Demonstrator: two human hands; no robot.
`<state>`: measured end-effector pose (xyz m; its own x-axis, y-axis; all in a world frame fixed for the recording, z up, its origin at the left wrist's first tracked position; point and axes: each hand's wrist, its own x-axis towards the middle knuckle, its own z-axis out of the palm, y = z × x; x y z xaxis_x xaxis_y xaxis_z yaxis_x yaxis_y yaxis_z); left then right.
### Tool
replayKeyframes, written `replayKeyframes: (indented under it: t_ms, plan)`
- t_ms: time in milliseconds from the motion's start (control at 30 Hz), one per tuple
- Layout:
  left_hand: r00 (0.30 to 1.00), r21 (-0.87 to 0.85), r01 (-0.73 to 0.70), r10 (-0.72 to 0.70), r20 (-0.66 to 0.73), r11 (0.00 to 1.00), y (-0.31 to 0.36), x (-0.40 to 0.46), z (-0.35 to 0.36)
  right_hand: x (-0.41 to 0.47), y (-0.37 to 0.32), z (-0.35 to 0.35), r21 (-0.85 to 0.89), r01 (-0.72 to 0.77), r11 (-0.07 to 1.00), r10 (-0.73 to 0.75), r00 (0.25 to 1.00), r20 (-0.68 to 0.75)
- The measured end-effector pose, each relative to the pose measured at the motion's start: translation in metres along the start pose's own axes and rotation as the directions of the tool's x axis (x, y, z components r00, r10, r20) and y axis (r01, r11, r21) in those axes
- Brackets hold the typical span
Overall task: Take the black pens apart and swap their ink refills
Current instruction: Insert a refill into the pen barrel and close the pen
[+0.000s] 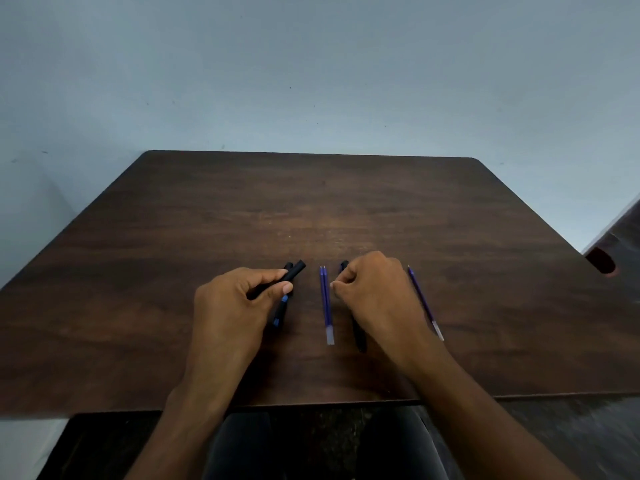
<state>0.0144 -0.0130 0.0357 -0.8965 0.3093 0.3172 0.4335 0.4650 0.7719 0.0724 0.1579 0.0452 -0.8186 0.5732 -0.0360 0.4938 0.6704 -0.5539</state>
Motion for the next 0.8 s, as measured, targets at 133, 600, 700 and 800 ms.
replayKeyframes:
  t_ms: [133,600,700,800]
  plan:
    - [1.0,-0.008,-0.014,0.014,-0.013,1.0,-0.002,0.0,0.001,0.003,-0.009,0.017,-0.079,-0.021,0.997,0.025,0.998,0.061]
    - [1.0,-0.027,-0.023,0.023,-0.009,0.999,-0.007,0.001,0.003,0.003,-0.012,0.018,-0.181,-0.087,0.98,0.093,0.995,0.023]
    - [1.0,-0.04,-0.025,0.025,-0.01,0.999,-0.007,0.002,0.003,0.003,-0.016,0.016,-0.241,-0.072,0.968,0.083,0.996,0.037]
    - [1.0,-0.035,-0.025,0.025,-0.01,0.999,-0.008,0.002,0.003,0.0,-0.022,0.012,-0.295,-0.05,0.954,0.064,0.997,0.039]
